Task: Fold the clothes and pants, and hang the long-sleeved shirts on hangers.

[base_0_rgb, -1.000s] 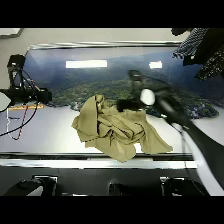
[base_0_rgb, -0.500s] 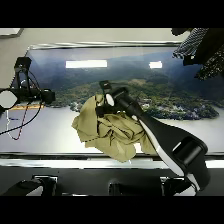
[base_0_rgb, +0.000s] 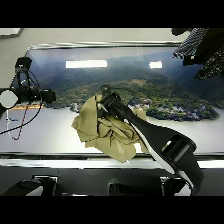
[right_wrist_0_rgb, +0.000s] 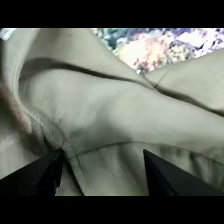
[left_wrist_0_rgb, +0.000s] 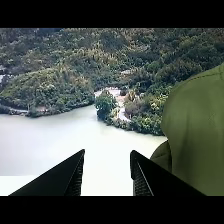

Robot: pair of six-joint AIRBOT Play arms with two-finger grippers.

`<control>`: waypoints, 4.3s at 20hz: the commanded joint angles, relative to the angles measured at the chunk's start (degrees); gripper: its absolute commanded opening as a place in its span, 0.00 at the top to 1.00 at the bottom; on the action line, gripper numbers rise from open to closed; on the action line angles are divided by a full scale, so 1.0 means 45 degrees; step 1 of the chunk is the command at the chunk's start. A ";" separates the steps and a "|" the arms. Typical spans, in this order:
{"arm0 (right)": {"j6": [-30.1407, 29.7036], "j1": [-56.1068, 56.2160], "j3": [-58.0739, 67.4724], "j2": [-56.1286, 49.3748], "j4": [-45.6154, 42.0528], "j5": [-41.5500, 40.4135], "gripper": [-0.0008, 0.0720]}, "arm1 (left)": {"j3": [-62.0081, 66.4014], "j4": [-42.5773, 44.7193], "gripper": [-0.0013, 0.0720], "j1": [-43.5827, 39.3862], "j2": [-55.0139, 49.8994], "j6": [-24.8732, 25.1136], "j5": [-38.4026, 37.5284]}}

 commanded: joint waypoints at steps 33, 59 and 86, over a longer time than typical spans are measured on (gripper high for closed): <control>-0.0622 0.0029 0.0024 0.2161 -0.1360 0.3492 0.93 | 0.7703 -0.5693 0.41 -0.1870 -1.0176 0.4619 -0.1705; -0.0573 0.0034 0.0024 0.2161 -0.1263 0.3327 0.93 | 0.8082 -0.3993 0.92 -0.3007 -1.1599 0.3366 -0.0102; -0.0486 0.0019 0.0024 0.2161 -0.1889 0.3570 0.93 | 0.8111 -0.1991 0.58 -0.3167 -1.1817 0.1409 -0.0379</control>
